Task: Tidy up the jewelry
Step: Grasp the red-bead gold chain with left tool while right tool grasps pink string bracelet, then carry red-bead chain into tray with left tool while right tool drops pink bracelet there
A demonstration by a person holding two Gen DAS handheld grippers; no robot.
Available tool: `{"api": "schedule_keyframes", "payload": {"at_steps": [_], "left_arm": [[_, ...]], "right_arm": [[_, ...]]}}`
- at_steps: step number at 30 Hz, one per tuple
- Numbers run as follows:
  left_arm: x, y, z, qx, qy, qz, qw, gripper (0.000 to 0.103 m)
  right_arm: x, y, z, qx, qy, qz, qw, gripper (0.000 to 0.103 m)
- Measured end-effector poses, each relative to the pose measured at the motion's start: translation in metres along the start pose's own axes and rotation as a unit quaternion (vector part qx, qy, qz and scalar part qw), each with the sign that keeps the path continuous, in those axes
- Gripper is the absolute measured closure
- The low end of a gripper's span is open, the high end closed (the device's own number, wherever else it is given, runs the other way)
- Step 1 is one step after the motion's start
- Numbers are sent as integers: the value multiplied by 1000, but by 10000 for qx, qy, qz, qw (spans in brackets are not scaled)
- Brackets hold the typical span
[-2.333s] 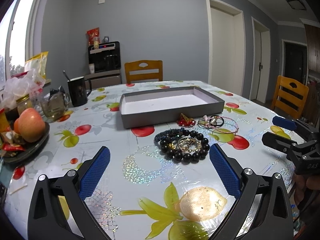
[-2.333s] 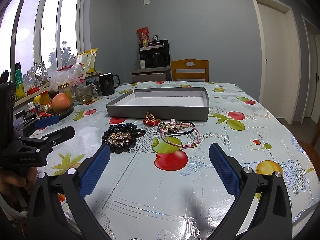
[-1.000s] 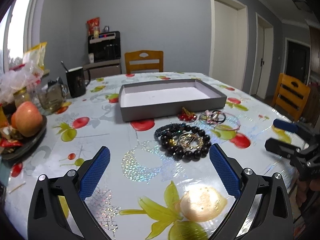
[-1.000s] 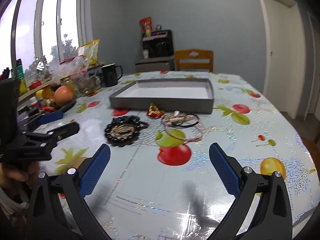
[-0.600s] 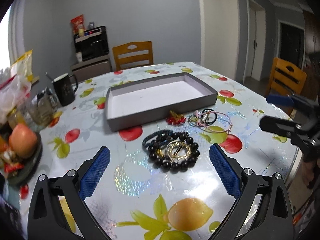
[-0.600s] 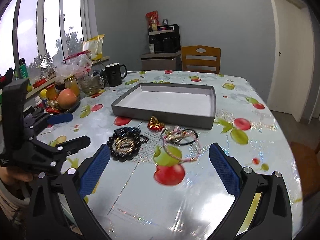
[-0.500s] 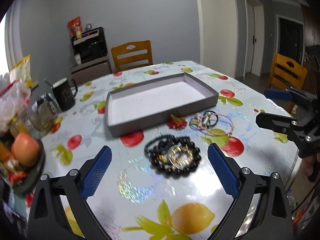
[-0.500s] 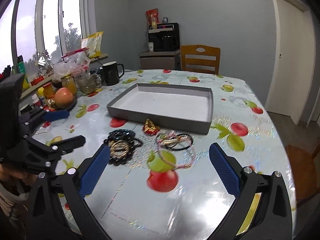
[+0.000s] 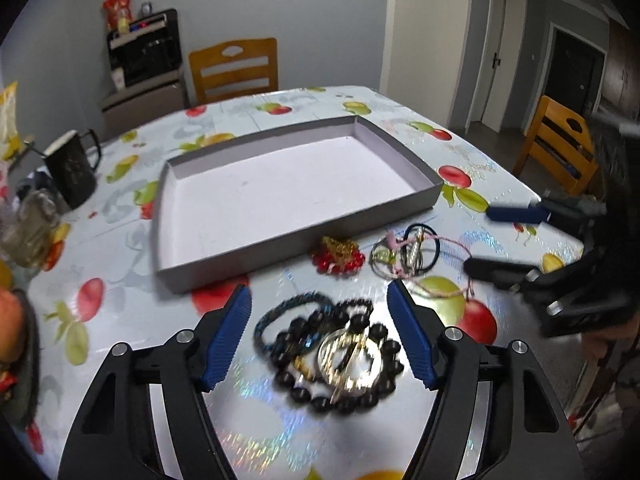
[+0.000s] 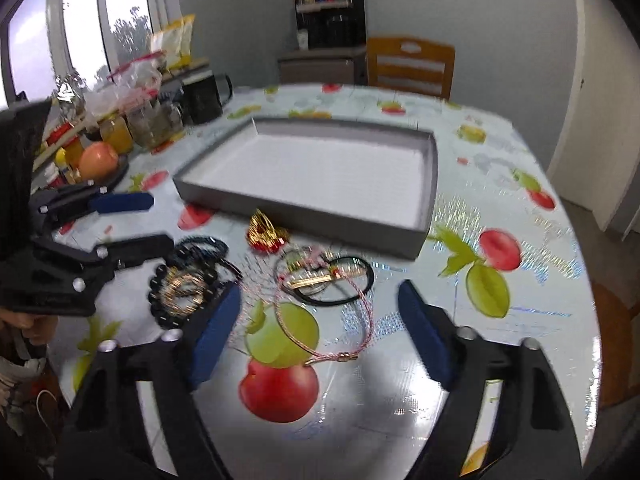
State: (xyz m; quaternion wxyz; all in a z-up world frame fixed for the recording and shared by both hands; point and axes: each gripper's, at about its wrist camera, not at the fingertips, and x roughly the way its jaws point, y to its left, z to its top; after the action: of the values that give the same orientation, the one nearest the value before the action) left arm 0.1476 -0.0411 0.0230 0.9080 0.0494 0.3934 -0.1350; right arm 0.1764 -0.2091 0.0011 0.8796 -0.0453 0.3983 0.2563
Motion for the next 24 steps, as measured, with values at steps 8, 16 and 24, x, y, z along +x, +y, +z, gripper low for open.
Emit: {"api": "schedule_keyframes", "payload": {"at_steps": [8, 16, 24], "left_arm": [[56, 4, 18, -353, 447, -199, 9982, 54], [84, 8, 21, -632, 604, -316, 9957, 76], [75, 3, 20, -390, 334, -242, 9984, 93]], "right_arm": [[21, -10, -7, 137, 279, -56, 9995, 48], [31, -10, -13, 30, 383, -136, 9992, 68], [23, -9, -15, 17, 220, -49, 9997, 100]]}}
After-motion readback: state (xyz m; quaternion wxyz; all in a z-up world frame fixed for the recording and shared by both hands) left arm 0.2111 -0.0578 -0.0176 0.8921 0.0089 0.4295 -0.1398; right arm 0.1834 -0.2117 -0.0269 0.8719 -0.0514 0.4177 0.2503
